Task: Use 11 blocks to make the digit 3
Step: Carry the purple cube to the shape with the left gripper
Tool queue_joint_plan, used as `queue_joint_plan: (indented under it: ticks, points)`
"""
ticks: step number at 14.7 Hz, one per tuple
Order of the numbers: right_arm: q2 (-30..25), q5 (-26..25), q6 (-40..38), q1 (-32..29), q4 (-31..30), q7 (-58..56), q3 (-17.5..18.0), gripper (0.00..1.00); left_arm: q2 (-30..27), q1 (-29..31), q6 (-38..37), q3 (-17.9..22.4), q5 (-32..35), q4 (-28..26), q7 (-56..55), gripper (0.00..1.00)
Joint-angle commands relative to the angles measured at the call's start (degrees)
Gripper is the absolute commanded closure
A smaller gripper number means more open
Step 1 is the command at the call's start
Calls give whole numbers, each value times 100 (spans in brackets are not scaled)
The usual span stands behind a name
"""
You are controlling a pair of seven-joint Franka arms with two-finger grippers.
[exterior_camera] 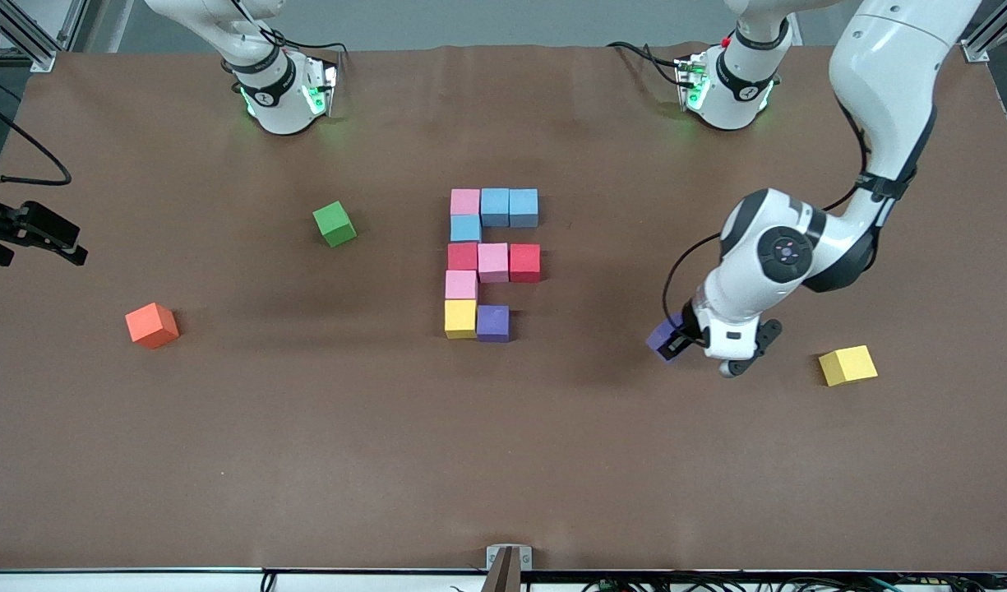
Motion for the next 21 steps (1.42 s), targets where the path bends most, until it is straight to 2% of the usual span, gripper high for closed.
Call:
queue_joint_plan:
  ticks: [1,11,15,21]
  points:
    - [-89,-24,17,5,-63,-36,5,0,636,-474,-312,18,-26,985,-1385,84]
    - [-89,-24,17,5,-45,-36,5,0,1349,-1573,-312,106,18,1884,-4746,84]
    - [-89,-24,17,-4,-45,-36,5,0,1472,-2310,-312,711,1,2059,-5687,84]
    - [-72,-24,17,5,-45,-36,5,0,1718,-2830,-312,950,18,2208,-6532,84]
